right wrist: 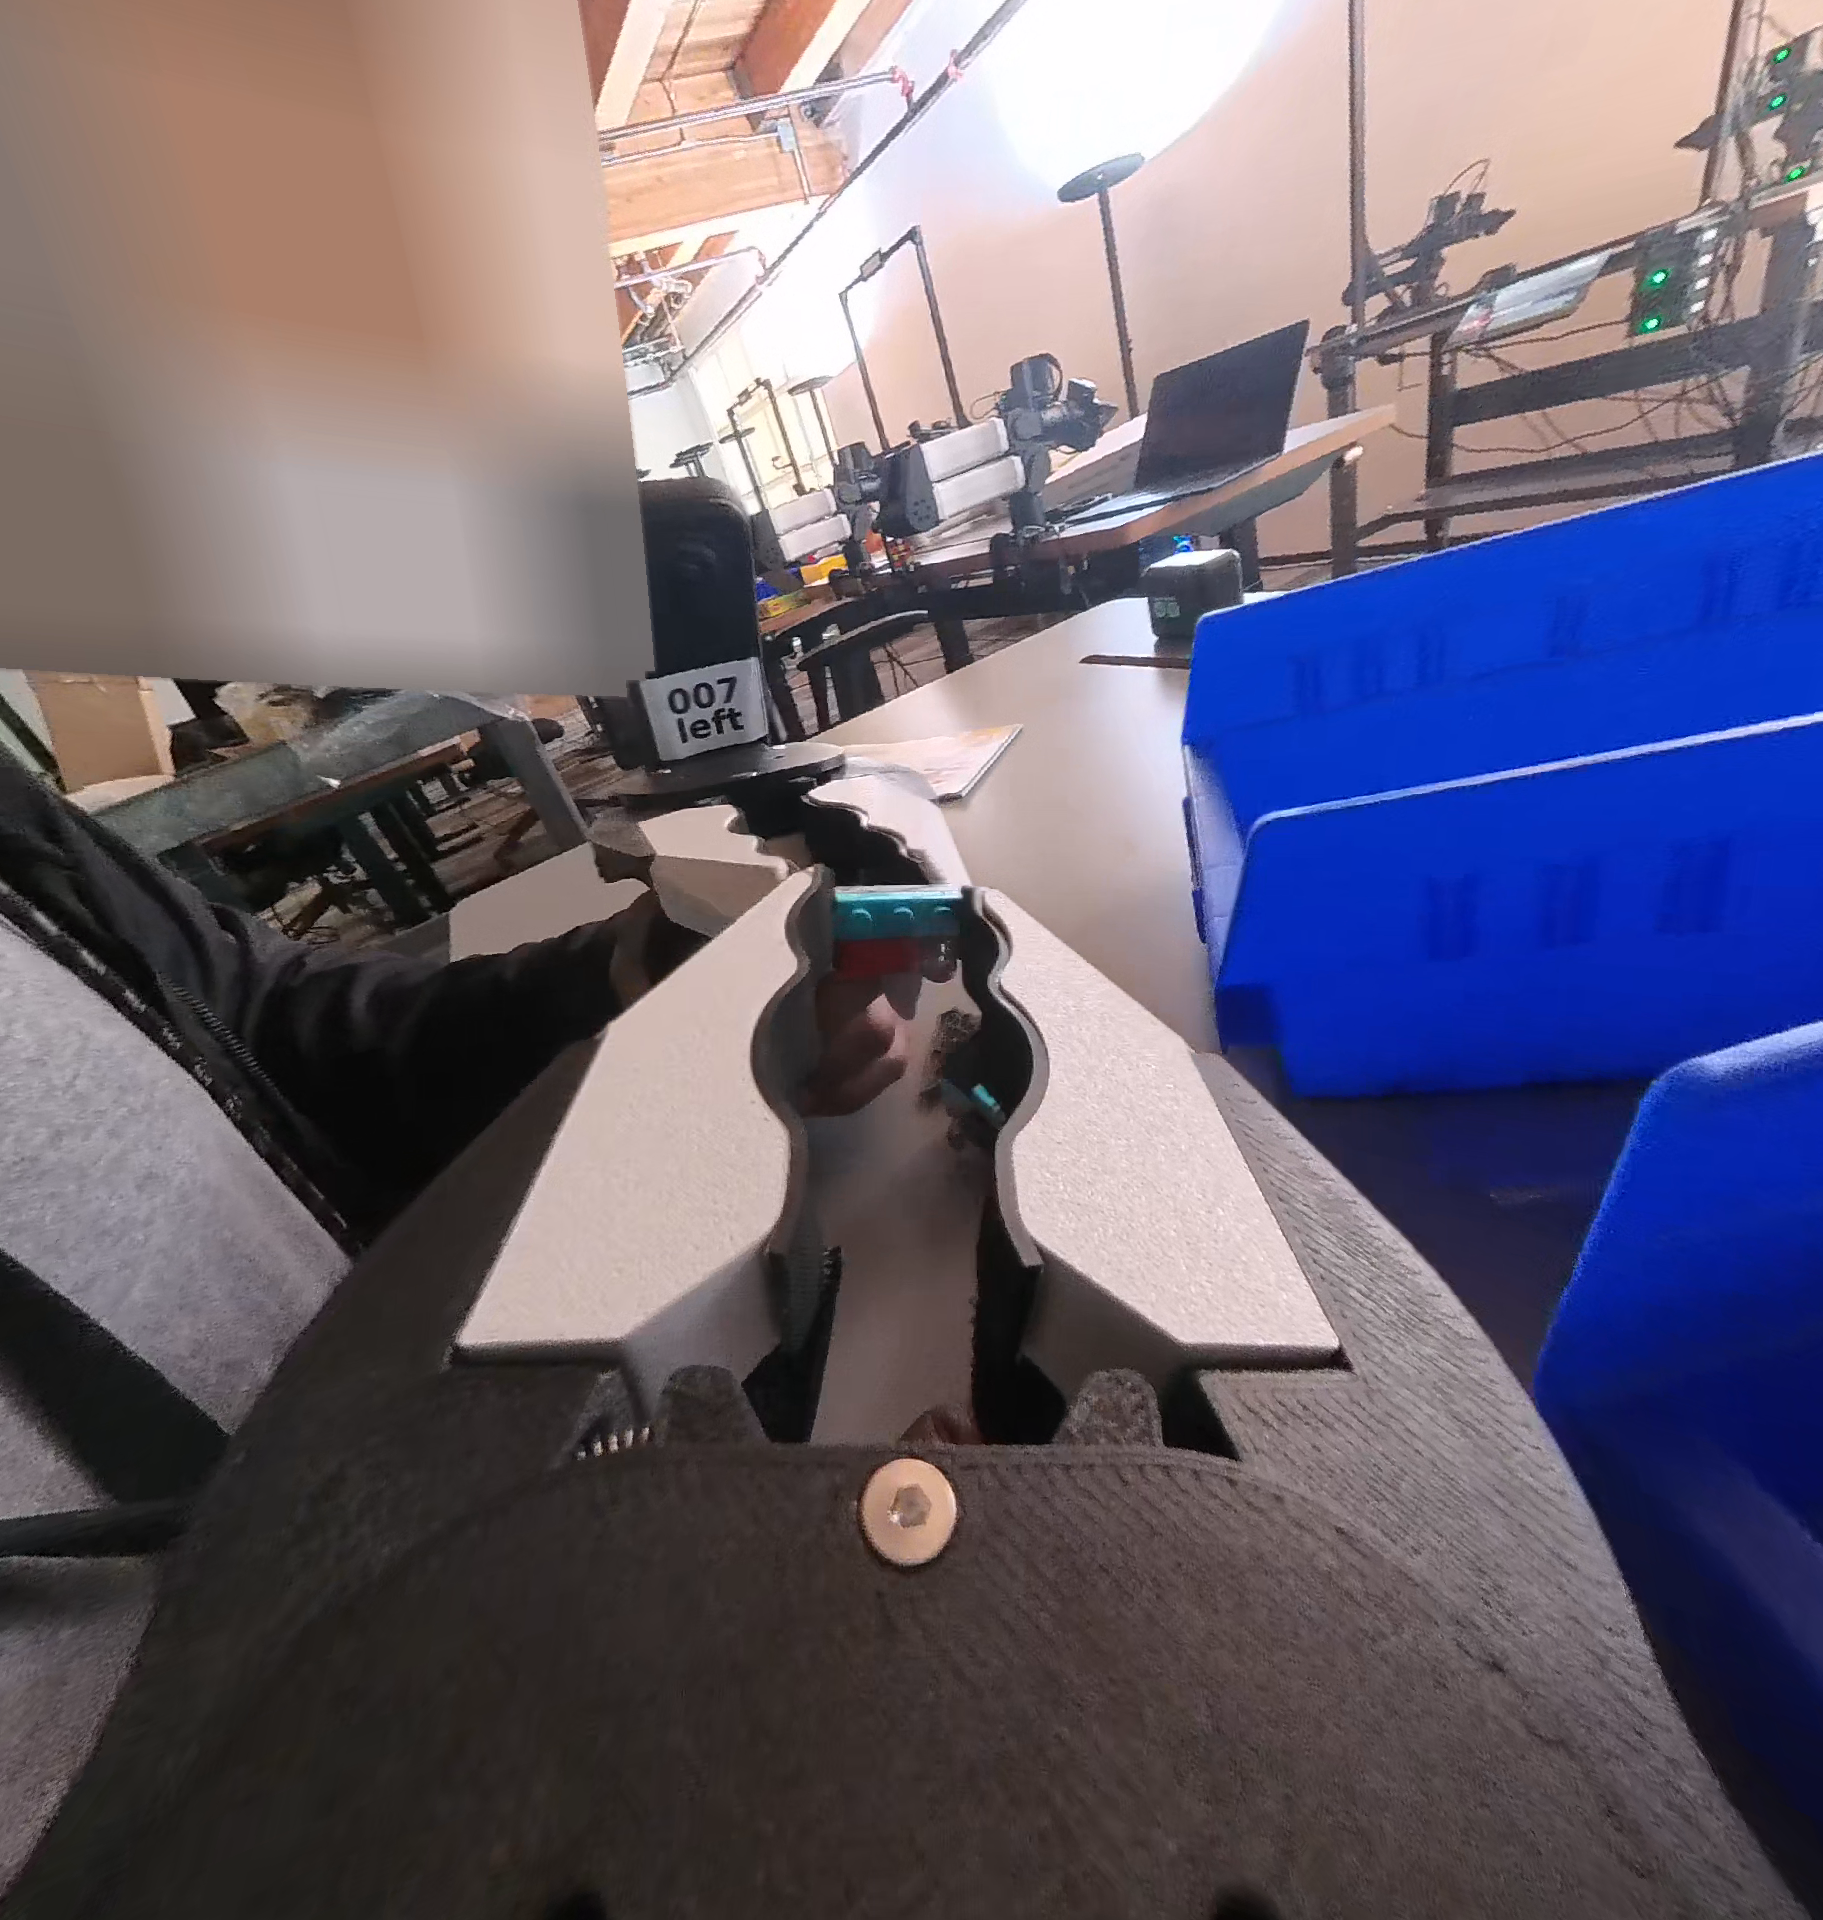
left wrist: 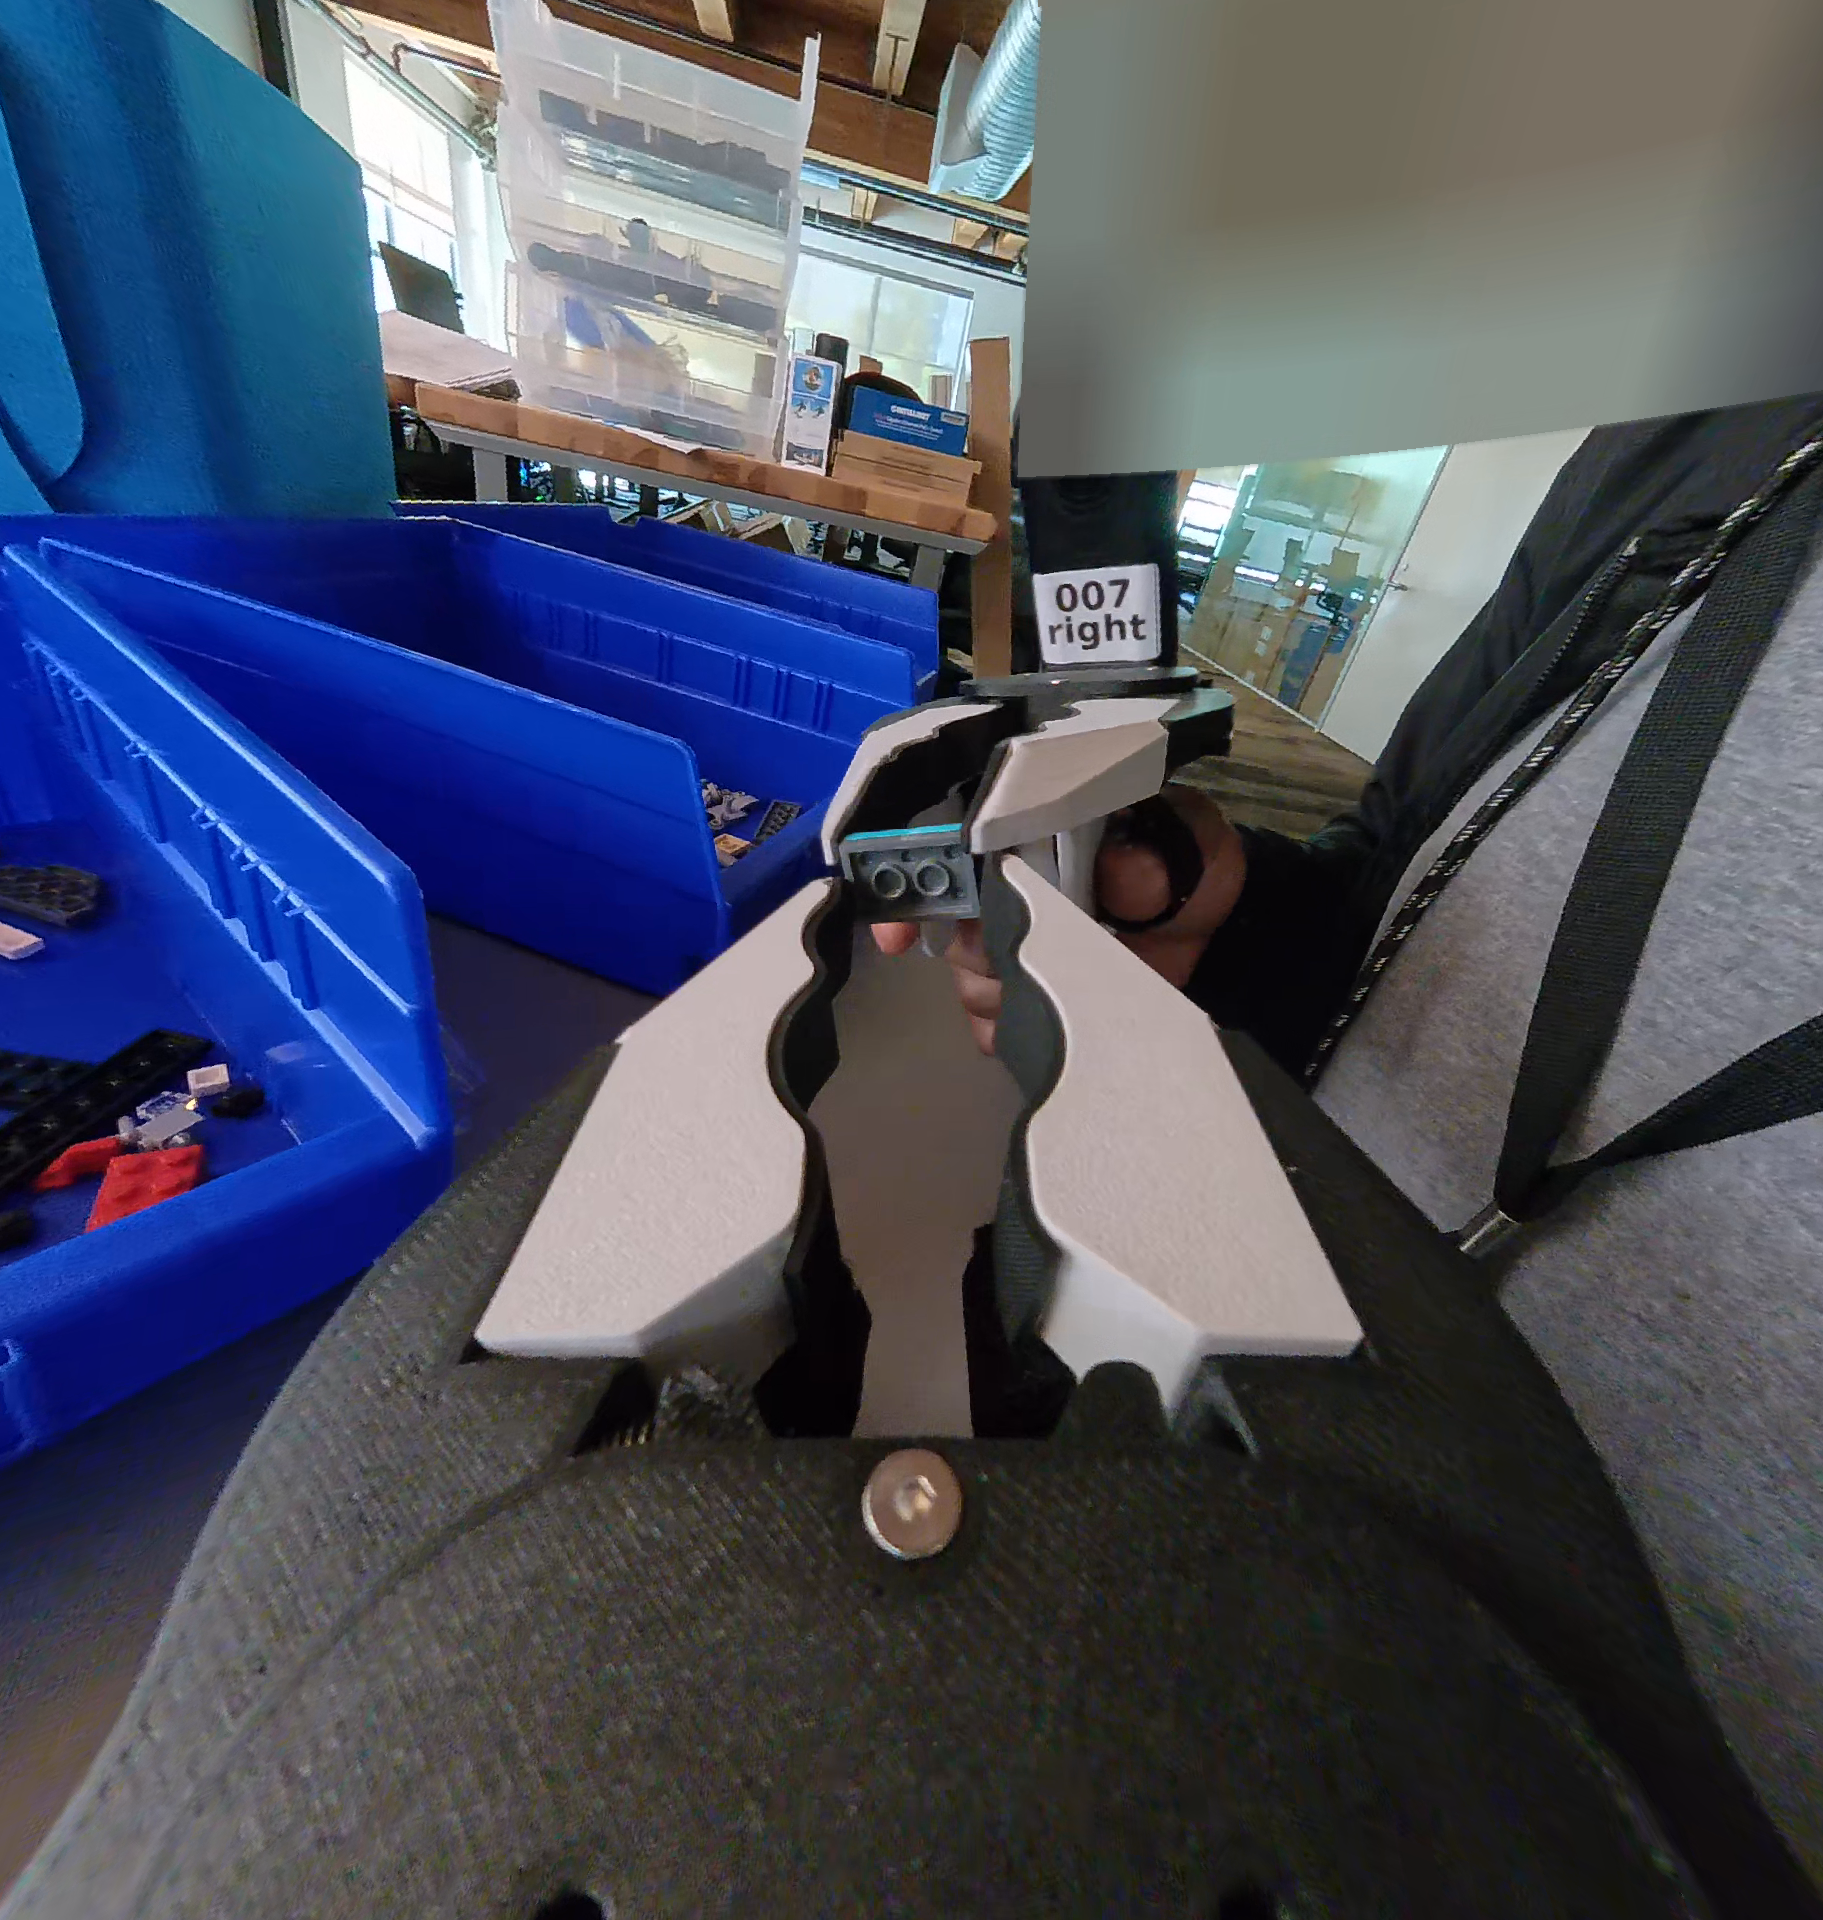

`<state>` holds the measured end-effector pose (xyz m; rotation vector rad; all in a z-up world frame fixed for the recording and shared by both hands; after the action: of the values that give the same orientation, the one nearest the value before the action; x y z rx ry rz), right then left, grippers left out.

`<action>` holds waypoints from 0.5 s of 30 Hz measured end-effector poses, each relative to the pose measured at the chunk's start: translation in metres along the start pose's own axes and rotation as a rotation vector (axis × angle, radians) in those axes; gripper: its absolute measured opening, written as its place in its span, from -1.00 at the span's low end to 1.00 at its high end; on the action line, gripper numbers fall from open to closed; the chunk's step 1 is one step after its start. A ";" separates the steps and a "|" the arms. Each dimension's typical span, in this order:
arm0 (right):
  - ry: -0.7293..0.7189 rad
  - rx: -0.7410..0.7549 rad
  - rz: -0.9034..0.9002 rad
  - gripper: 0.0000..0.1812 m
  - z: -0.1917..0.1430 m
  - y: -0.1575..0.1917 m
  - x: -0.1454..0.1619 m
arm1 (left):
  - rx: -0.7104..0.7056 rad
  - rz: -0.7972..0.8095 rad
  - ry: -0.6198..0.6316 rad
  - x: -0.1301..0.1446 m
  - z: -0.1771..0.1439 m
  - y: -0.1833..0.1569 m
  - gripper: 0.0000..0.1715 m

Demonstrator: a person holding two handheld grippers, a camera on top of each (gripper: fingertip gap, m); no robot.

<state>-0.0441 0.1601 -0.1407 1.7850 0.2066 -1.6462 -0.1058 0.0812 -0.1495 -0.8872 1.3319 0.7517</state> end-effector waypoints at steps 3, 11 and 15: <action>-0.007 -0.027 -0.004 -0.72 -0.001 0.002 -0.001 | 0.028 -0.014 -0.017 -0.001 0.000 -0.002 -0.71; -0.004 -0.191 0.108 -0.73 -0.006 0.000 0.000 | 0.120 -0.092 -0.051 -0.002 0.000 -0.006 -0.71; -0.010 -0.236 0.134 -0.73 -0.007 0.000 0.000 | 0.159 -0.147 -0.071 -0.003 0.000 -0.007 -0.72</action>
<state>-0.0384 0.1645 -0.1410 1.5777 0.2596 -1.4717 -0.1001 0.0783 -0.1462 -0.8141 1.2312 0.5503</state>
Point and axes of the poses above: each gripper's, where its closed fingertips meet, z out along the fingers, x out of its underside, y = z × x across the jaws, the point moved 6 cm from there along -z, back along the fingers, and after that the axes turned 5 degrees about z, right-handed, at the moved point
